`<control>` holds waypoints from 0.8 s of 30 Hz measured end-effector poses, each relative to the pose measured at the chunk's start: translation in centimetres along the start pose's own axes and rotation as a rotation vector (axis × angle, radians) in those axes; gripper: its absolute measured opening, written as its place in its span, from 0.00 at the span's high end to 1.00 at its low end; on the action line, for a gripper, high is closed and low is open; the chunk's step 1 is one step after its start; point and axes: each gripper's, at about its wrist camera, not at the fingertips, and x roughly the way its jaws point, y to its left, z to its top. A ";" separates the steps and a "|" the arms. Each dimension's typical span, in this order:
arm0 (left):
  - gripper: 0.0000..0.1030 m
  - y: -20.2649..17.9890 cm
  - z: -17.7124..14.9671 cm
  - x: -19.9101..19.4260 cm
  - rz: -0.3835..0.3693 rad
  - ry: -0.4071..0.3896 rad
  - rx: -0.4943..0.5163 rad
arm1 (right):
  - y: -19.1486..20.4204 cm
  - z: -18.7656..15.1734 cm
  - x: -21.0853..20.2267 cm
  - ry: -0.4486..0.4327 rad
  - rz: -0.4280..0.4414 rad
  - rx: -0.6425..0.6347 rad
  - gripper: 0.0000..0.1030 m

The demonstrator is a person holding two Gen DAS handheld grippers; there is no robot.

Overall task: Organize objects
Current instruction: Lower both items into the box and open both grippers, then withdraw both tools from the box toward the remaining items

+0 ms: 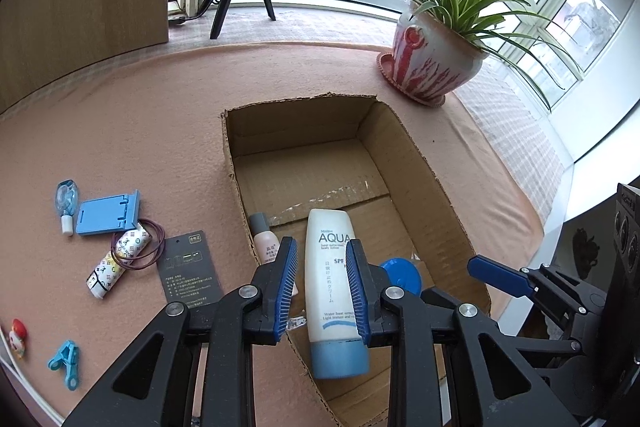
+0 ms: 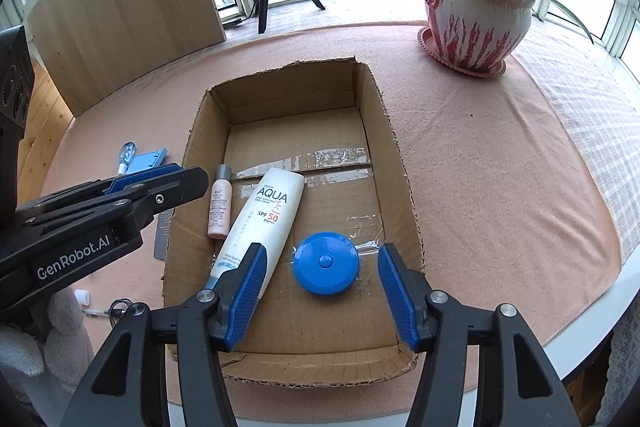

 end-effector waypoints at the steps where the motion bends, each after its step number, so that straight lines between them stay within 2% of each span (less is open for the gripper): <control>1: 0.73 0.1 0.0 -0.1 -0.002 0.000 -0.002 | 0.0 0.0 0.0 0.002 0.001 0.001 0.47; 13: 0.73 2.3 -1.2 -1.9 0.015 -0.003 -0.025 | 1.9 -0.3 0.0 0.008 0.006 -0.010 0.47; 24: 0.73 10.5 -3.6 -5.1 0.076 0.005 -0.136 | 7.4 -0.6 -0.1 0.004 0.072 -0.058 0.47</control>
